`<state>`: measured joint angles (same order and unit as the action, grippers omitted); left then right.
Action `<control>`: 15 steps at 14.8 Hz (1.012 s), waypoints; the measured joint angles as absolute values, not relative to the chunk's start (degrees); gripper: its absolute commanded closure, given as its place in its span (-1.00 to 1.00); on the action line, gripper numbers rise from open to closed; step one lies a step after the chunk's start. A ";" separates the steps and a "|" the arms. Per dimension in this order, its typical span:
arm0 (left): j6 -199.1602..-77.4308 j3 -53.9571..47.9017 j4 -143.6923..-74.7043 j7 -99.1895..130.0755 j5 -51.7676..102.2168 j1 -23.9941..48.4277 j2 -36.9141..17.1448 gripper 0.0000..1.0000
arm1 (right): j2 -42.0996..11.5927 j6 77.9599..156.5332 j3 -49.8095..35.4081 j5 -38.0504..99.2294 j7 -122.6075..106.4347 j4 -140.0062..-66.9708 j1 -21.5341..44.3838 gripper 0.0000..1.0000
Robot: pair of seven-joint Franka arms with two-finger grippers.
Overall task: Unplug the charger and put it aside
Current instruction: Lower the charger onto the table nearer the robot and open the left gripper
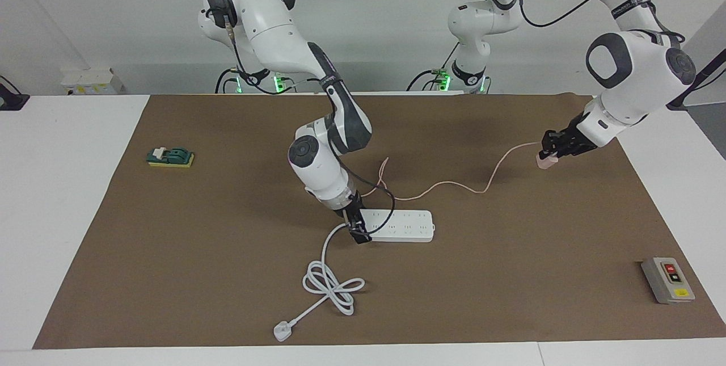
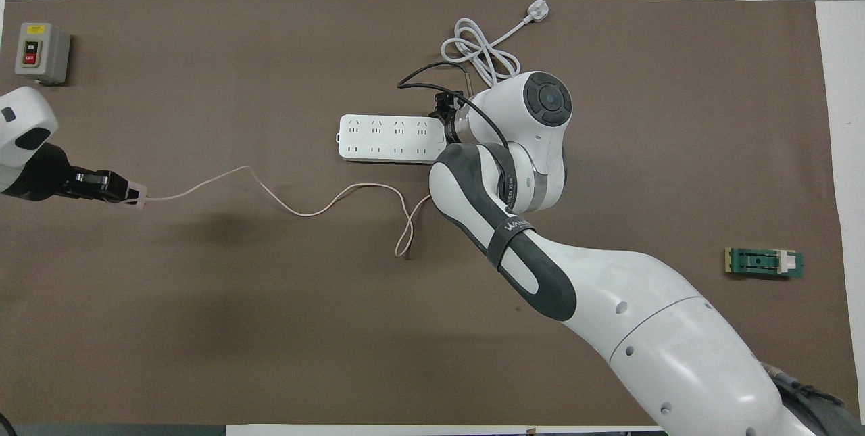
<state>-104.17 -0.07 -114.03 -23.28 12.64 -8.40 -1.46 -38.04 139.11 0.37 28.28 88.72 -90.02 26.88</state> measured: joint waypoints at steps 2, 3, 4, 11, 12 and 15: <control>-104.26 -0.03 -118.68 -26.46 14.28 -9.67 1.46 1.00 | -37.99 138.71 0.37 28.28 88.65 -89.93 26.74 -1.00; -104.63 -0.12 -120.76 -26.88 14.60 -9.67 2.67 1.00 | -37.96 138.58 0.37 28.28 88.63 -89.92 26.68 -1.00; -105.67 -0.34 -123.09 -27.00 14.71 -9.61 3.80 1.00 | -37.95 138.54 0.38 28.28 88.59 -89.92 26.66 -1.00; -120.02 -1.44 -139.90 -27.55 21.80 -8.70 8.88 1.00 | -37.79 138.20 0.47 28.27 88.38 -89.89 26.65 -1.00; -121.00 -1.41 -140.45 -27.55 21.85 -8.18 9.03 1.00 | -37.63 137.91 0.56 28.27 88.37 -89.88 26.61 -1.00; -126.43 -1.43 -142.84 -27.59 21.88 -6.71 9.10 1.00 | -36.92 136.66 0.77 28.27 88.04 -89.83 26.17 -1.00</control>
<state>-126.43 -1.43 -142.84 -27.59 21.88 -6.71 9.10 -36.92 136.66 0.77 28.27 88.04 -89.83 26.17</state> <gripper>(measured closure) 0.687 0.000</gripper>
